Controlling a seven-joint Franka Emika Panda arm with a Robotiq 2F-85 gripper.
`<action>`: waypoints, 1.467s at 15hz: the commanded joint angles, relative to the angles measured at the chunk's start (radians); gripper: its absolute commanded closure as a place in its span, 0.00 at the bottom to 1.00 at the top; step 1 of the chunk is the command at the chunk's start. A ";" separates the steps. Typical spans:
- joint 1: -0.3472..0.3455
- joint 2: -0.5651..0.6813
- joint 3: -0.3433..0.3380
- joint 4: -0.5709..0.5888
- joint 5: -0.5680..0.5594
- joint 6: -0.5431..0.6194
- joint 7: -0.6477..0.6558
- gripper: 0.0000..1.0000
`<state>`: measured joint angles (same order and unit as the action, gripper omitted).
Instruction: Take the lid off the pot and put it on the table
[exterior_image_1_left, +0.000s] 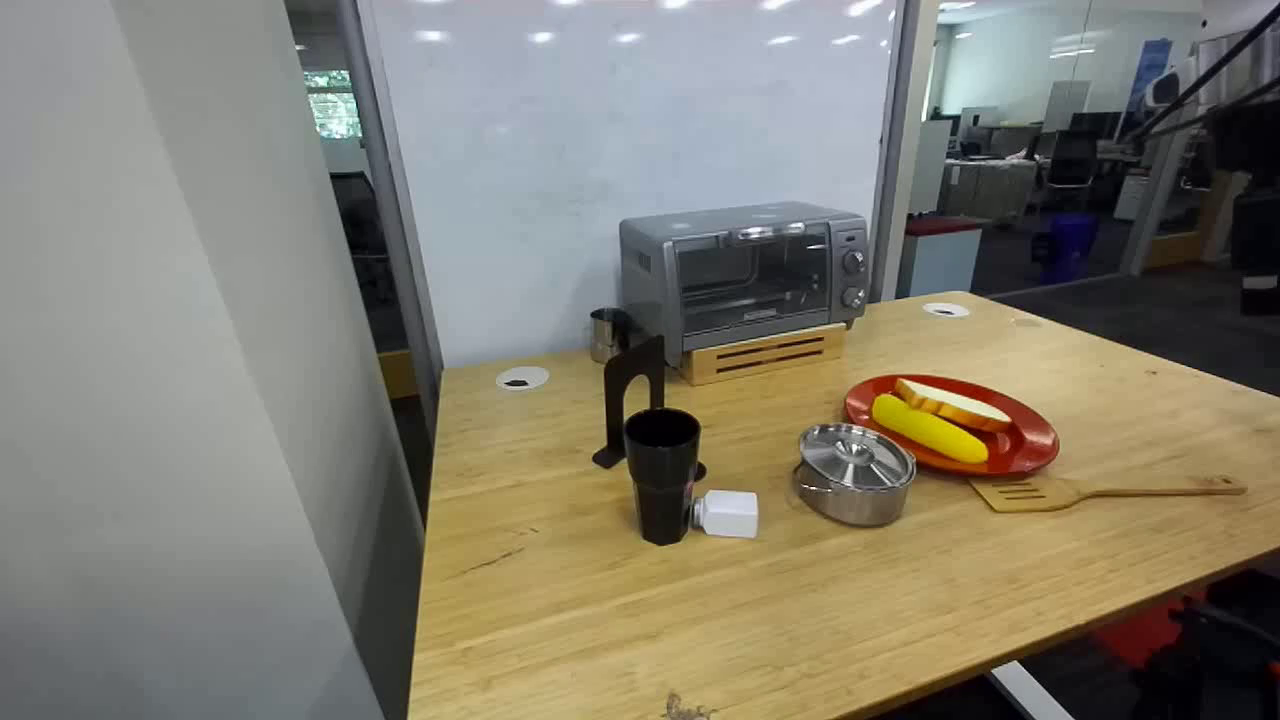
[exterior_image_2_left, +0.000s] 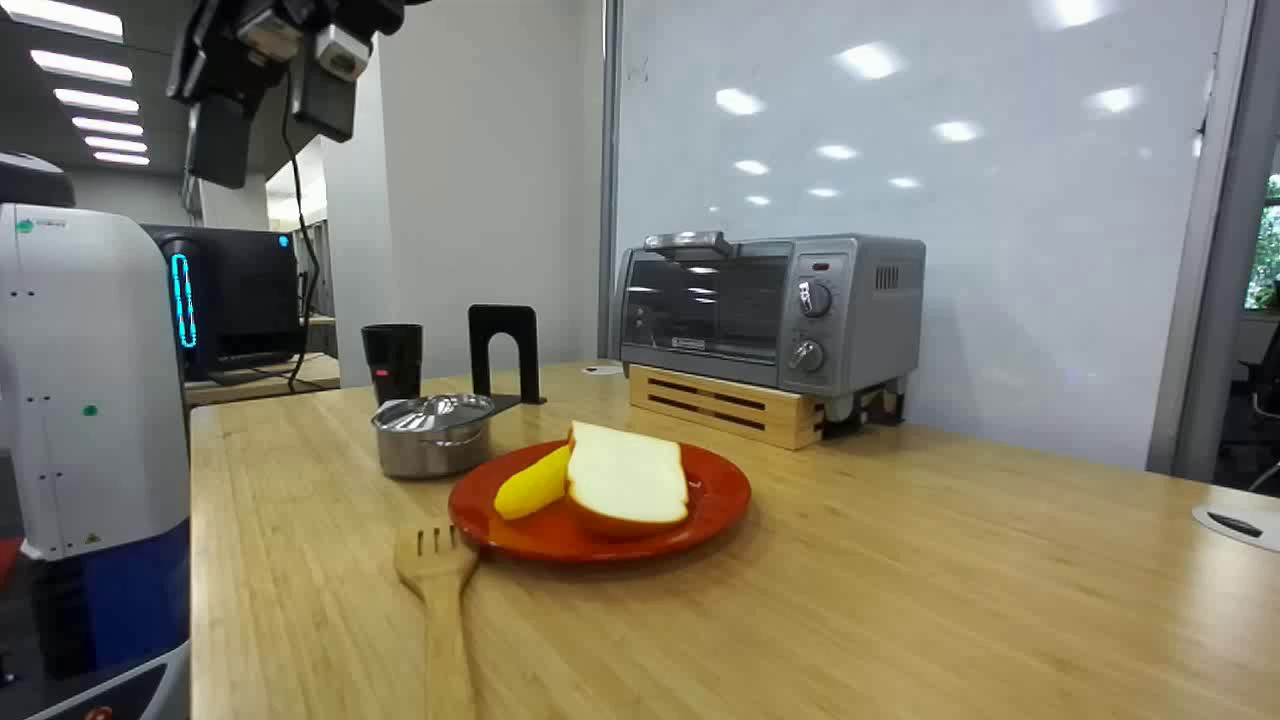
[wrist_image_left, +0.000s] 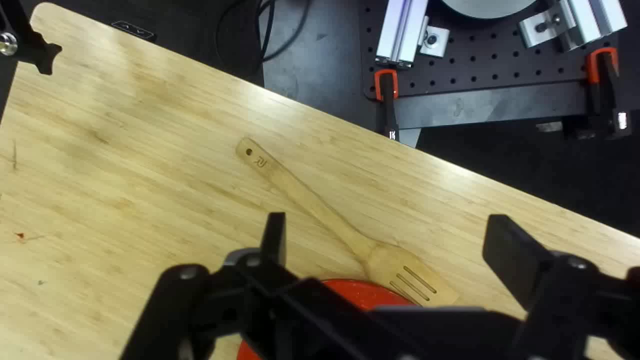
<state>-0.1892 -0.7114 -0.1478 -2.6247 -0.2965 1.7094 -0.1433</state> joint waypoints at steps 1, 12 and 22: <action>0.012 -0.001 -0.009 0.003 -0.005 -0.006 0.006 0.00; 0.028 0.234 -0.036 0.092 0.007 0.210 0.031 0.00; 0.134 0.650 0.039 0.311 0.165 0.516 0.007 0.00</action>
<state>-0.0784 -0.1726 -0.1305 -2.3907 -0.2023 2.1986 -0.1011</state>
